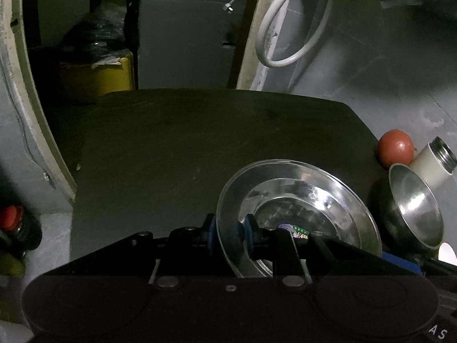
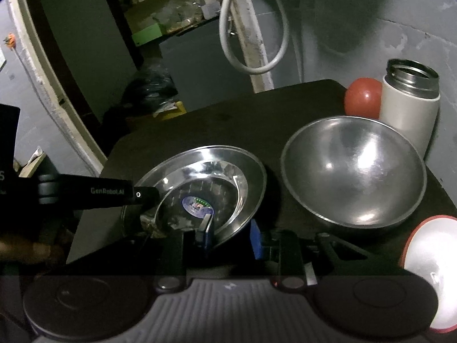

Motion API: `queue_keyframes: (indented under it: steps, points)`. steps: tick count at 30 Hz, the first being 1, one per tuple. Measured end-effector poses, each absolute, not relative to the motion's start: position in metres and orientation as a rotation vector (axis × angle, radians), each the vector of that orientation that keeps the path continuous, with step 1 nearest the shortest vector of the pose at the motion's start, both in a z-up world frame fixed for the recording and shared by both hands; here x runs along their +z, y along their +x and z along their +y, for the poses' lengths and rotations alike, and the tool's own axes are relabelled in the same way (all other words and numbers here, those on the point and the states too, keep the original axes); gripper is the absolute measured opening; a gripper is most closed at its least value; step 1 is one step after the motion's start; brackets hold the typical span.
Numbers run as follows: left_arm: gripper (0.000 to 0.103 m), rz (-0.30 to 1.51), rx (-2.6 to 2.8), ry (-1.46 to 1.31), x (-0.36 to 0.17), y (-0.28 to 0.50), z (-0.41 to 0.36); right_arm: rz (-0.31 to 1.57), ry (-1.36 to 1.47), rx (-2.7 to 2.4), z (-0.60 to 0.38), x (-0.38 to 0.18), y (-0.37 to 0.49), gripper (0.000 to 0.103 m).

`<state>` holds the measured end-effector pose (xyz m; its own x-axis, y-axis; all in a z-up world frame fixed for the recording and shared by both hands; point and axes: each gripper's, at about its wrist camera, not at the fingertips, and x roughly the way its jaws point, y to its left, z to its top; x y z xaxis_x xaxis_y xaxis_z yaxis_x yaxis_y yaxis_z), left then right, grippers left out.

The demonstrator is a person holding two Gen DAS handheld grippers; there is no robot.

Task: Organize plates and bowls
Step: 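Lift the labeled plate with the left gripper and carry it to the plate stack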

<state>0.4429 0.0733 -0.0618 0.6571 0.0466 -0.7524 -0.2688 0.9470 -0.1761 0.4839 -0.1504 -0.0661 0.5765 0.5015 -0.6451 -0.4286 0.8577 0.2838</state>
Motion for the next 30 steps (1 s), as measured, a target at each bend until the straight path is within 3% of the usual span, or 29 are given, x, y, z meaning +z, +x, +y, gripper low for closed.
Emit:
queue_keyframes:
  steps: [30]
  points:
    - [0.023,0.702,0.116,-0.243,-0.017,0.309,0.067,0.652,0.067,0.555,-0.154,-0.029,0.371,0.031]
